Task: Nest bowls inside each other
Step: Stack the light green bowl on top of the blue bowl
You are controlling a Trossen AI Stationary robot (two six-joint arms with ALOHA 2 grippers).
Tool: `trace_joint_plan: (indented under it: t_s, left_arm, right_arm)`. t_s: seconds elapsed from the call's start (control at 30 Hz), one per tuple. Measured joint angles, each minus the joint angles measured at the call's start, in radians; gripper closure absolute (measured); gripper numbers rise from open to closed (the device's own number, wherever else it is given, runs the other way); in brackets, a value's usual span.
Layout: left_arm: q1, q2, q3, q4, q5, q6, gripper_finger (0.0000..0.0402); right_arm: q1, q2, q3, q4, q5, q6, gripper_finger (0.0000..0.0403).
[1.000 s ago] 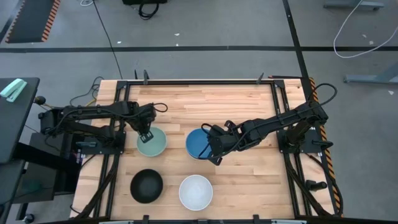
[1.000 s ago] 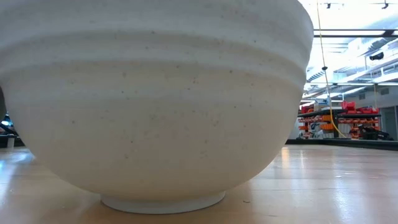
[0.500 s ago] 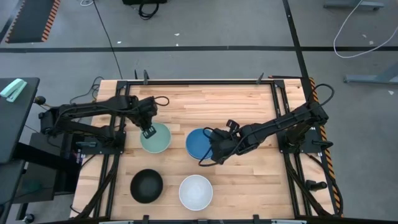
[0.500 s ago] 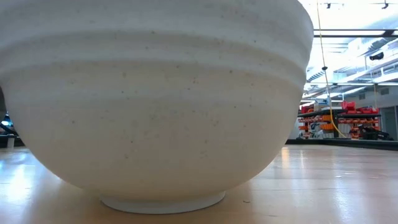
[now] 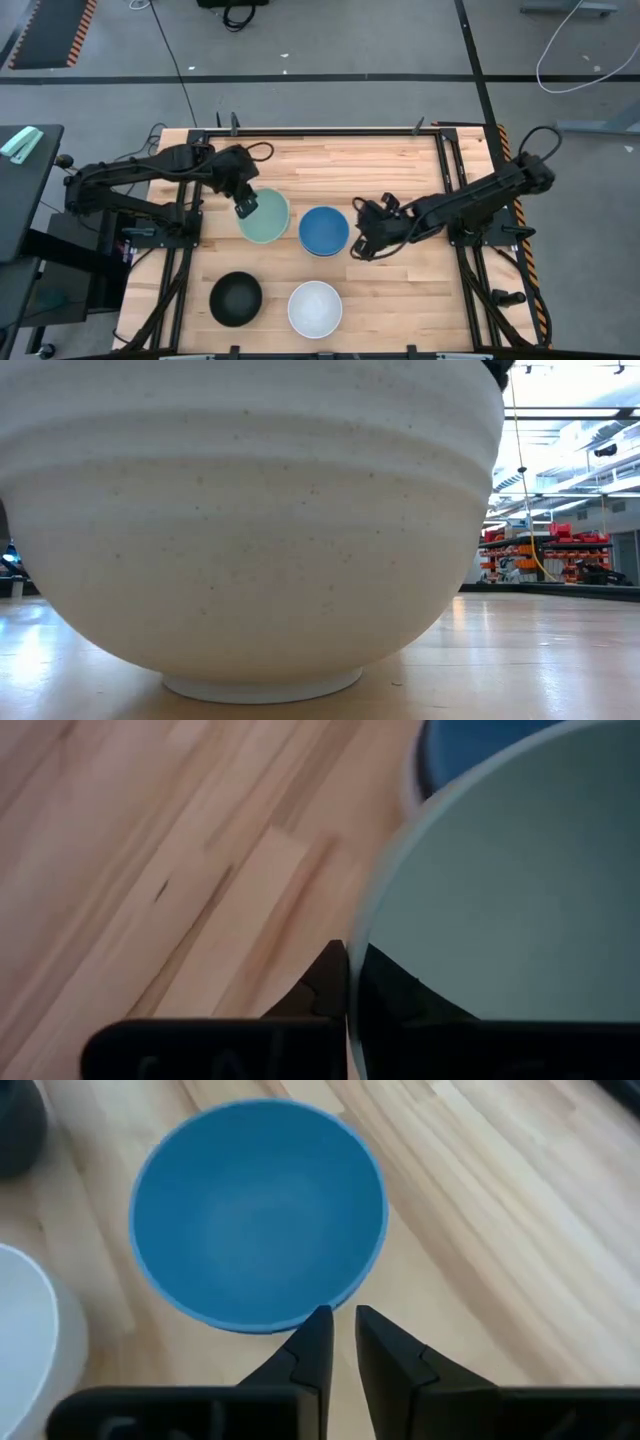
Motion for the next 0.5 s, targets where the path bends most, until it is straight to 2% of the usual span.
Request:
trace_joint_plan:
  t_s: [0.23, 0.5]
  left_arm:
    - [-0.049, 0.051, 0.089, 0.110, -0.001, -0.018, 0.0389]
    - [-0.096, 0.314, 0.278, 0.062, 0.021, 0.053, 0.0389]
  right_arm:
    - [0.034, -0.068, -0.222, 0.173, -0.015, 0.094, 0.0362]
    - [0.075, -0.072, -0.343, 0.302, -0.007, 0.095, 0.0392]
